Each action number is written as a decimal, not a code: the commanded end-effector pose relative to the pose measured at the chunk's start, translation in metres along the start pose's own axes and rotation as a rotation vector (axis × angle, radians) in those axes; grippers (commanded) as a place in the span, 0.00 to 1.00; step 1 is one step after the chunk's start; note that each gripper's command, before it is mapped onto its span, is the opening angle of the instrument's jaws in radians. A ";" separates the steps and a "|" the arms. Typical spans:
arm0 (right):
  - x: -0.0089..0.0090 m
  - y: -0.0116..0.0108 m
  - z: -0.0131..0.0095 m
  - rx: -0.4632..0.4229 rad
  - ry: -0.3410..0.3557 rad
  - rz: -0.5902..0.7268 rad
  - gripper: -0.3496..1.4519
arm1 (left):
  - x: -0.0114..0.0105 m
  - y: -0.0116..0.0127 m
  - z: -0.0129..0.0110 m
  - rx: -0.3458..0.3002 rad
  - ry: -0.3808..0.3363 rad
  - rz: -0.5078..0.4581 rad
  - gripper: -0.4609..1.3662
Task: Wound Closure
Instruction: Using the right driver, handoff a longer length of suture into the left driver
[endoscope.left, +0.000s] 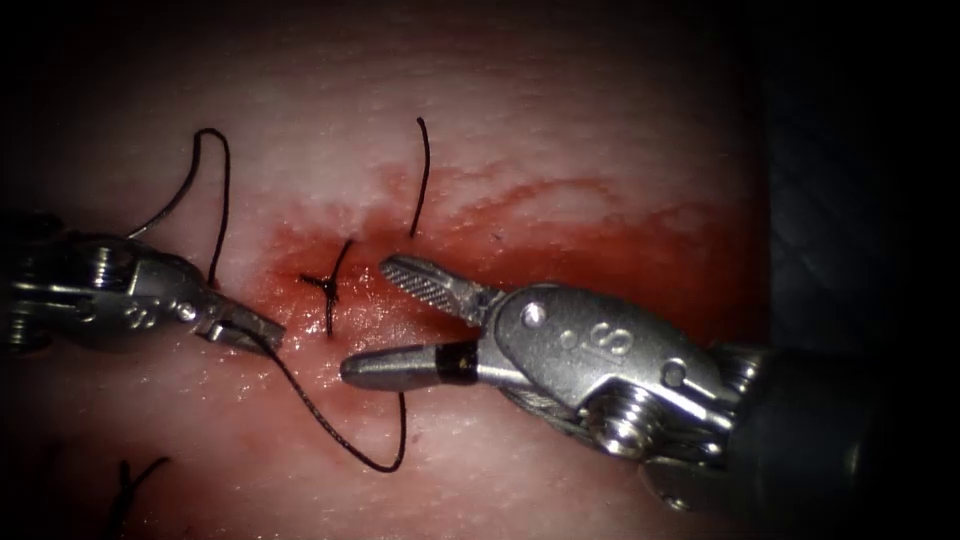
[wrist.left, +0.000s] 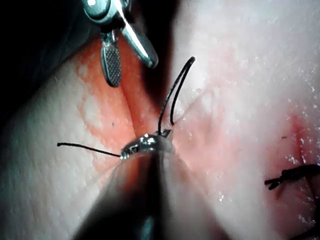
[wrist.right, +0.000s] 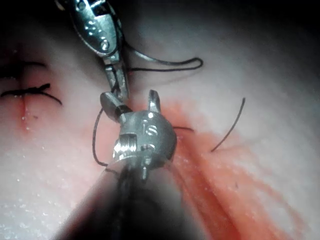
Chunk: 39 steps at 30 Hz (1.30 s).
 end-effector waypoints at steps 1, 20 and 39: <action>-0.0001 -0.0001 0.0003 0.000 -0.011 0.017 0.85 | 0.0003 0.0001 0.0000 -0.001 -0.001 -0.005 0.06; -0.0020 -0.0017 0.0015 0.000 -0.105 0.046 0.58 | 0.0028 0.0011 0.0004 0.003 -0.030 0.002 0.06; -0.0019 -0.0023 0.0014 -0.009 -0.093 0.097 0.00 | 0.0032 0.0013 0.0002 0.005 -0.035 0.019 0.06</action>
